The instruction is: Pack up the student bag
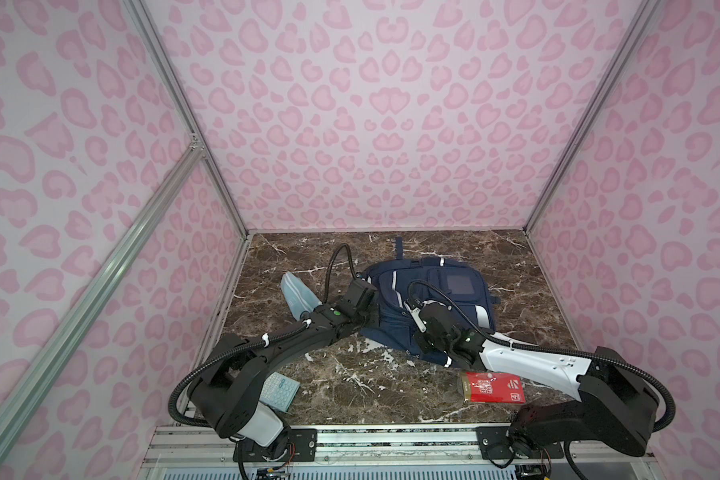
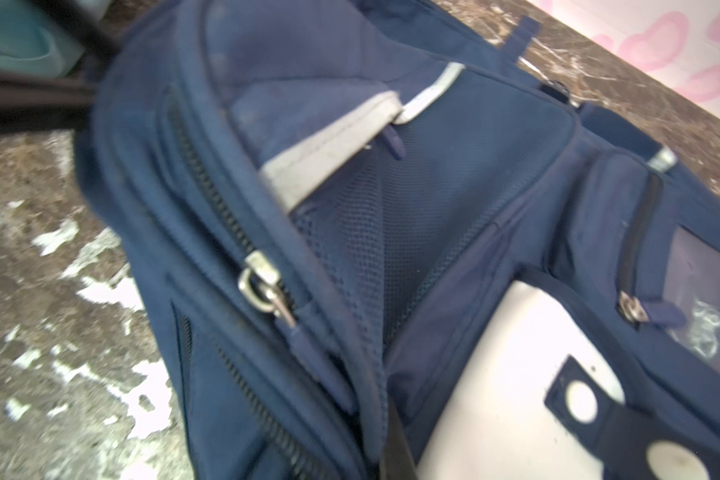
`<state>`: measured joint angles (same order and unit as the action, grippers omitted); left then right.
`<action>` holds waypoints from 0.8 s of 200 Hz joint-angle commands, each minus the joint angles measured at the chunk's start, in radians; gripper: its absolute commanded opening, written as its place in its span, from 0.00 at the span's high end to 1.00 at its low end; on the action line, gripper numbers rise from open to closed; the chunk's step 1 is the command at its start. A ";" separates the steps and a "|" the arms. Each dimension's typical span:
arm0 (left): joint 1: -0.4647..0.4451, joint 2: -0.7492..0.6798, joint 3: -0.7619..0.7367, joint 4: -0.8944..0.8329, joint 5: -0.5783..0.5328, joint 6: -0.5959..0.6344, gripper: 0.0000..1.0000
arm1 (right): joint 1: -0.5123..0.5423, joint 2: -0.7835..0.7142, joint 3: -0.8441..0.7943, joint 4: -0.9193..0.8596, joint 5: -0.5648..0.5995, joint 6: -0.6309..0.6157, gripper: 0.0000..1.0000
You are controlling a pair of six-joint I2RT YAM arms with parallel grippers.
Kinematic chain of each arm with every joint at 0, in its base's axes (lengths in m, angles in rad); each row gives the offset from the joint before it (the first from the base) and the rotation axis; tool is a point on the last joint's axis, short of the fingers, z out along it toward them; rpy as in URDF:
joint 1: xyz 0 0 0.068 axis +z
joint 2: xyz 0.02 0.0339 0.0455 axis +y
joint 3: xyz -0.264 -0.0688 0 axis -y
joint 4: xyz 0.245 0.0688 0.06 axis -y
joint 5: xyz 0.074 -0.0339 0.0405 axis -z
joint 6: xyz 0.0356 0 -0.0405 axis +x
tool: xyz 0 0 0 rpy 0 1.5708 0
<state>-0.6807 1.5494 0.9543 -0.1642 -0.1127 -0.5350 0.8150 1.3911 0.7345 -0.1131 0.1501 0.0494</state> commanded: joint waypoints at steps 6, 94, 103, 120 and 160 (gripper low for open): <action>0.075 0.033 0.053 0.044 -0.093 0.051 0.97 | -0.004 0.027 0.063 -0.161 -0.015 -0.082 0.98; -0.007 -0.077 -0.098 0.093 -0.001 0.005 0.97 | -0.196 0.110 0.155 -0.208 0.106 -0.226 0.93; -0.043 -0.077 -0.115 0.110 0.019 -0.016 0.97 | -0.207 0.100 0.148 -0.191 0.106 -0.234 0.90; -0.122 -0.058 -0.114 0.124 0.022 -0.048 0.97 | -0.209 0.071 0.124 -0.150 0.136 -0.236 0.70; -0.217 -0.054 -0.105 0.196 0.137 -0.133 0.97 | -0.174 -0.113 0.028 -0.089 0.097 -0.085 0.01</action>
<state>-0.8680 1.5093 0.8429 -0.0277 -0.0566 -0.6044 0.6128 1.3785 0.8249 -0.2836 0.2749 -0.1326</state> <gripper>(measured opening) 0.074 0.684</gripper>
